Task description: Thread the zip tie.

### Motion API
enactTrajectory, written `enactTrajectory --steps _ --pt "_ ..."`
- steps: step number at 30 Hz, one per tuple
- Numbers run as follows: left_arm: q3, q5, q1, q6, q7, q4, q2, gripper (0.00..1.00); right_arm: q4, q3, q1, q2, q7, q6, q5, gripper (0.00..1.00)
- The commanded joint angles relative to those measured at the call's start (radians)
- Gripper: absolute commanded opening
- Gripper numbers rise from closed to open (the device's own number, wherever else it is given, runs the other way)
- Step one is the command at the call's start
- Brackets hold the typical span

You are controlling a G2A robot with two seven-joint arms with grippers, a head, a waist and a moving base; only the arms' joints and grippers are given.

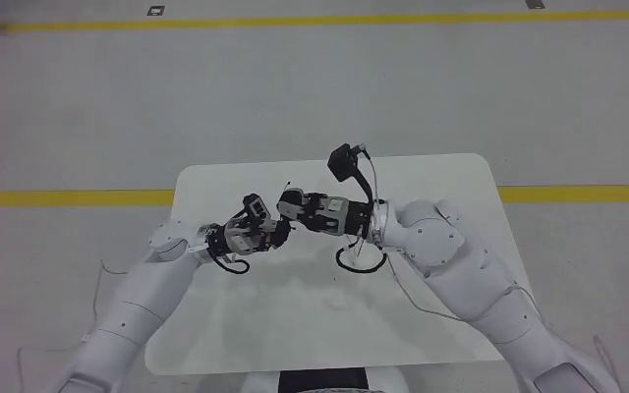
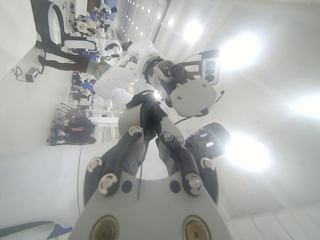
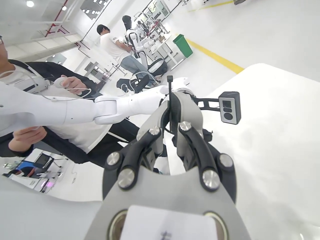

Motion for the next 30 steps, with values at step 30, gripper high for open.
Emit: enactTrajectory --steps 30 --pt "-0.034 0.006 0.038 0.029 -0.016 -0.023 0.019 0.00 -0.006 -0.008 -0.006 0.010 0.021 0.000 -0.109 0.00"
